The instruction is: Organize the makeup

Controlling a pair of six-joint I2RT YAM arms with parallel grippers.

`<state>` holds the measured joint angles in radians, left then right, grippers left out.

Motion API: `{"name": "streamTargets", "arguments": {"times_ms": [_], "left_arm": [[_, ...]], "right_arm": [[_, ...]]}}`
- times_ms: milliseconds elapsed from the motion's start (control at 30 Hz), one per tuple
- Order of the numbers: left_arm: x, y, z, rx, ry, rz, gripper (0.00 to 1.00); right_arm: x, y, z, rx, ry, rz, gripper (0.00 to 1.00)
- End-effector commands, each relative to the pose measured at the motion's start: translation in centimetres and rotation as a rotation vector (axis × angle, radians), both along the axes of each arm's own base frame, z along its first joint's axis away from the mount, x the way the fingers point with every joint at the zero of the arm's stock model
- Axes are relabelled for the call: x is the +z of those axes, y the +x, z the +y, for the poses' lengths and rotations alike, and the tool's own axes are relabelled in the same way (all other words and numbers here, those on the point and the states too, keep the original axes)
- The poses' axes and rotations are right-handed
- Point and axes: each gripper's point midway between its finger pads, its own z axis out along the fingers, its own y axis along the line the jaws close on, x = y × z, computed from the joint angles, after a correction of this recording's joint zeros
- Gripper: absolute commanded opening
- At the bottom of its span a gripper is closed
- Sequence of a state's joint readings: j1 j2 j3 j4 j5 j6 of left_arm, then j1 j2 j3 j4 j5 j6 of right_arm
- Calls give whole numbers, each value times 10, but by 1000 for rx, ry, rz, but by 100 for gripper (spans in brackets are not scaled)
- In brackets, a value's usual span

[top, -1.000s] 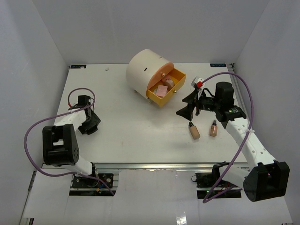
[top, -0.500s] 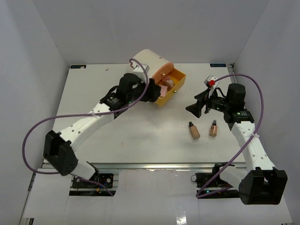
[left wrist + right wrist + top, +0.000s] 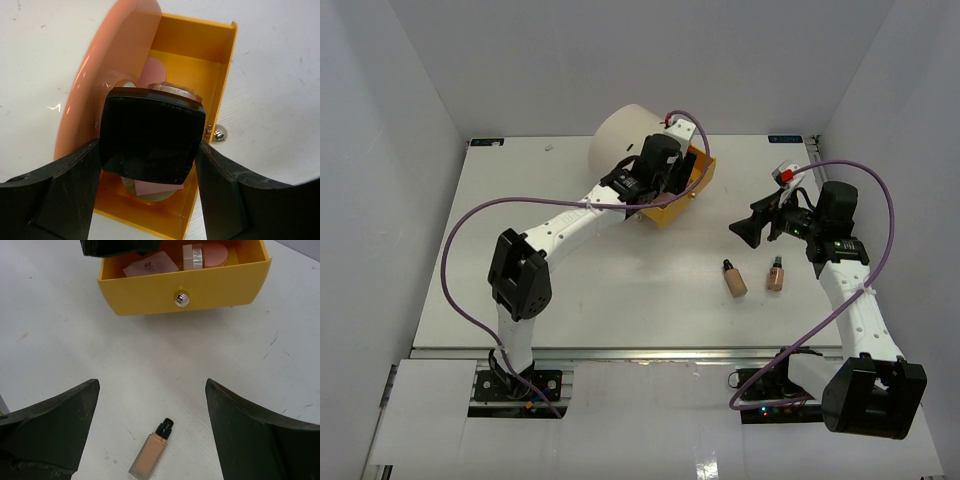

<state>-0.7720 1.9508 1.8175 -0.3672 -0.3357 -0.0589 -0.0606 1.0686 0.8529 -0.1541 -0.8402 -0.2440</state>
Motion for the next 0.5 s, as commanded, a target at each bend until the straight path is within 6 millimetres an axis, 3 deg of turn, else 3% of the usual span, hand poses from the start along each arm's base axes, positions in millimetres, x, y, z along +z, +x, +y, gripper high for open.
{"name": "streamTargets", "arguments": {"times_ms": [0, 133, 200, 367, 467], "left_arm": [[33, 1, 17, 68, 83, -103, 55], [32, -7, 12, 65, 111, -115, 78], [33, -11, 11, 70, 122, -121, 84], [44, -22, 7, 63, 127, -147, 96], [50, -27, 4, 59, 124, -156, 98]], "right_arm": [[4, 5, -3, -1, 3, -41, 93], [3, 5, -5, -6, 3, -38, 93], [2, 5, -6, -6, 5, -37, 93], [3, 4, -6, -2, 7, -39, 94], [3, 4, -5, 0, 10, -37, 93]]}}
